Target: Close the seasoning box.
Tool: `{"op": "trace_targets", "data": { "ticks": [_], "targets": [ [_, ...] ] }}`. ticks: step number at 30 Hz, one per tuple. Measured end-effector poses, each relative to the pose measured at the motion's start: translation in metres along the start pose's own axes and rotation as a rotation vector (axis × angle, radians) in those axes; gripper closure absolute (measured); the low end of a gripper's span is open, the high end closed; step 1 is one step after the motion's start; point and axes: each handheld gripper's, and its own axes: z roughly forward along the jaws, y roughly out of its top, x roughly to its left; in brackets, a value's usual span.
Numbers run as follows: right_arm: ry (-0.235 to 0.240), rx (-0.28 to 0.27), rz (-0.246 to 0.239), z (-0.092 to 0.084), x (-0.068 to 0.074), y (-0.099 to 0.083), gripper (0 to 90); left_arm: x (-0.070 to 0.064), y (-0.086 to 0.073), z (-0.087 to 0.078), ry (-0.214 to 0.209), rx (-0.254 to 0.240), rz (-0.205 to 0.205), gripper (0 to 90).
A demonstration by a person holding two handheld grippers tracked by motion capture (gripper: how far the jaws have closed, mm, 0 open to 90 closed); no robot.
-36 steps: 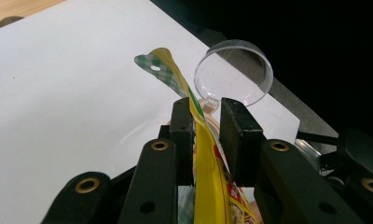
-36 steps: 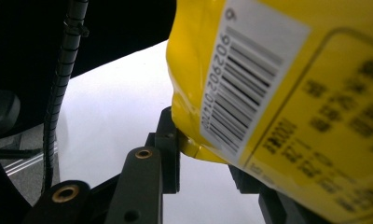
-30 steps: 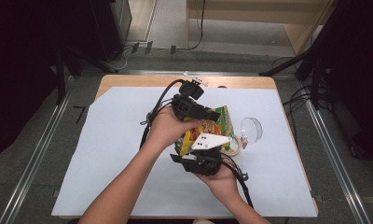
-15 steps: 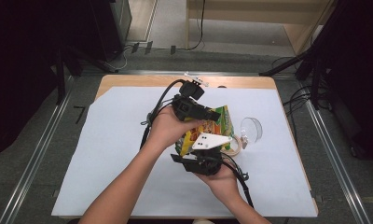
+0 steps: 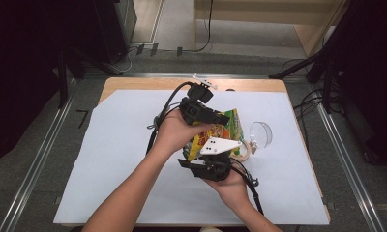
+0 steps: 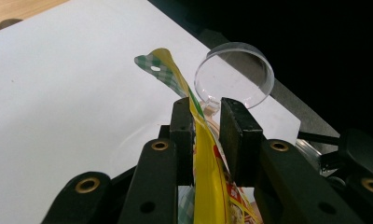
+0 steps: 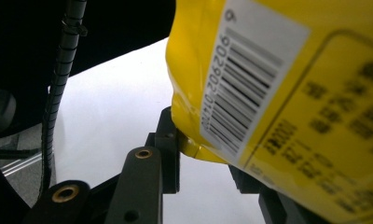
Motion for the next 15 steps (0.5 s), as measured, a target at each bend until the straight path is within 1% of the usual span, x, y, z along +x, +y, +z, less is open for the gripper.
{"op": "trace_targets", "data": {
  "ticks": [4, 7, 15],
  "targets": [
    [0.001, 0.005, -0.004, 0.001, -0.0015, -0.001, 69.5, -0.0005, -0.0012, -0.0003, 0.008, -0.001, 0.005, 75.7],
    [-0.002, 0.007, -0.012, 0.0019, -0.0013, -0.0014, 69.3, -0.0004, -0.0022, -0.0013, 0.004, -0.001, 0.008, 75.7],
    [-0.004, 0.006, -0.013, 0.0017, -0.001, -0.0016, 69.2, -0.0001, -0.0021, -0.0009, 0.003, -0.001, 0.005, 75.9]
  ]
}}
